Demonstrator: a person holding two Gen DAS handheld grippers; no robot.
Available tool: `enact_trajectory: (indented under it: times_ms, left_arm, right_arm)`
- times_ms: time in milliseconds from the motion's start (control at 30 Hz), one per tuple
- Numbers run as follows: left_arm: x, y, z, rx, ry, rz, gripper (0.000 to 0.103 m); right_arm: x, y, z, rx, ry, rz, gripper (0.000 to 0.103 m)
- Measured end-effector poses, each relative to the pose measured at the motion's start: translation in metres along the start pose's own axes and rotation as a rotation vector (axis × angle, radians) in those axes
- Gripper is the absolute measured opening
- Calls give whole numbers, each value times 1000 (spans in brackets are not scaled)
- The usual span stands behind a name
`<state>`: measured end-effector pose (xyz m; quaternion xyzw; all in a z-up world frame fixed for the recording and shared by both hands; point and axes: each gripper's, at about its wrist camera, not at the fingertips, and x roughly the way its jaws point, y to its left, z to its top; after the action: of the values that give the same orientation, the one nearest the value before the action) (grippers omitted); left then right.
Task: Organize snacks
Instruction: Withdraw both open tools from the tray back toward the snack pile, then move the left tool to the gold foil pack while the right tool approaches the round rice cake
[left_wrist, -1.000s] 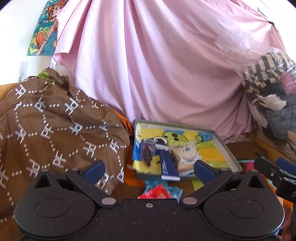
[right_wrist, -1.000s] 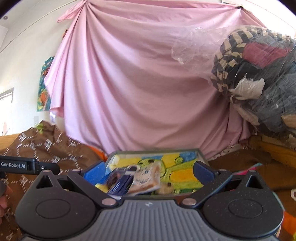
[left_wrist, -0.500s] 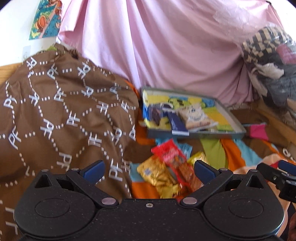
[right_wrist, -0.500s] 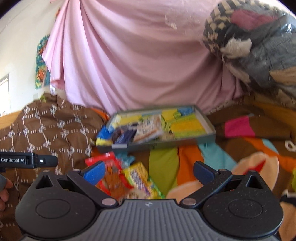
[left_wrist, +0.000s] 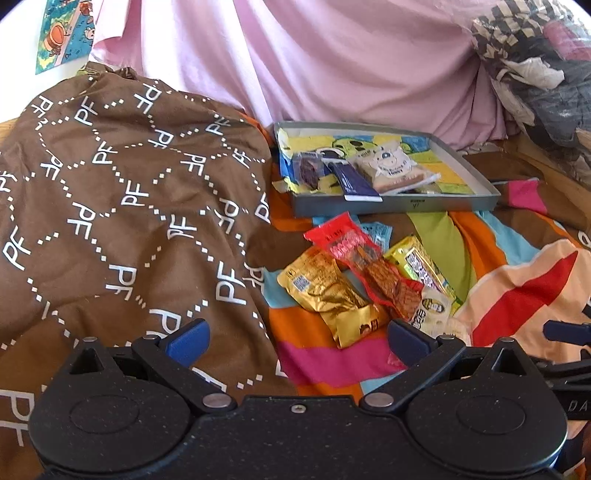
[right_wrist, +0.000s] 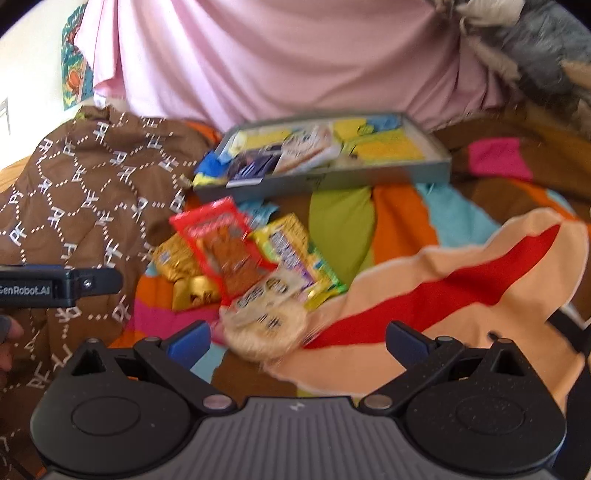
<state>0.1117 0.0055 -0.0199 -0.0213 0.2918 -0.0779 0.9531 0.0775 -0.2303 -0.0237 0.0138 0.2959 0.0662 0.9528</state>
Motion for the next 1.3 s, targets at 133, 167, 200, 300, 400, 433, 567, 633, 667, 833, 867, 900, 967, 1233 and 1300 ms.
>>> enact_trajectory:
  times_ms: [133,167,200,300,400,433,567,633,667,833,867,900,967,1233,1300]
  left_arm:
    - [2,-3,-3,26,15,5,102]
    - [3,-4,-3,32,17,6,102]
    - [3,-4,-3,35,17,7,102]
    - [5,-2,-3,22,21,0,102]
    - [7,0,-3,13,24,-5,102]
    - [8,0,-3,14,25,-6,102]
    - [11,1,-2,16,25,-13,102]
    - [12,1,-2,18,20,-20,102]
    - [12,1,-1,19,16,-23,102]
    - [15,0,2,45,-10,-41,102]
    - [16,0,3,52,-16,-43,102]
    - [19,0,4,63,-25,-46,102]
    - [22,1,5,78,-40,-50,102]
    - [56,3,8,82,-32,-105,102]
    - [61,1,9,103,-47,-131,102]
  right_arm:
    - [6,5,-5,-20,41,8,103]
    - [8,6,-6,-25,50,8,103]
    - [9,7,-6,-26,57,6,103]
    - [14,7,-7,-26,78,6,103]
    - [18,7,-7,-28,91,2,103]
    - [19,8,-7,-29,93,1,103]
    - [23,9,-7,-37,109,0,103]
    - [25,9,-7,-43,113,-1,103]
    - [26,10,-7,-46,114,-3,103]
    - [31,12,-4,-54,118,-13,103]
    - [33,12,-4,-57,118,-15,103]
    - [34,12,-3,-59,118,-17,103]
    - [36,13,-2,-69,121,-18,103]
    - [53,21,4,-214,130,-10,103]
    - [57,22,5,-259,134,-6,103]
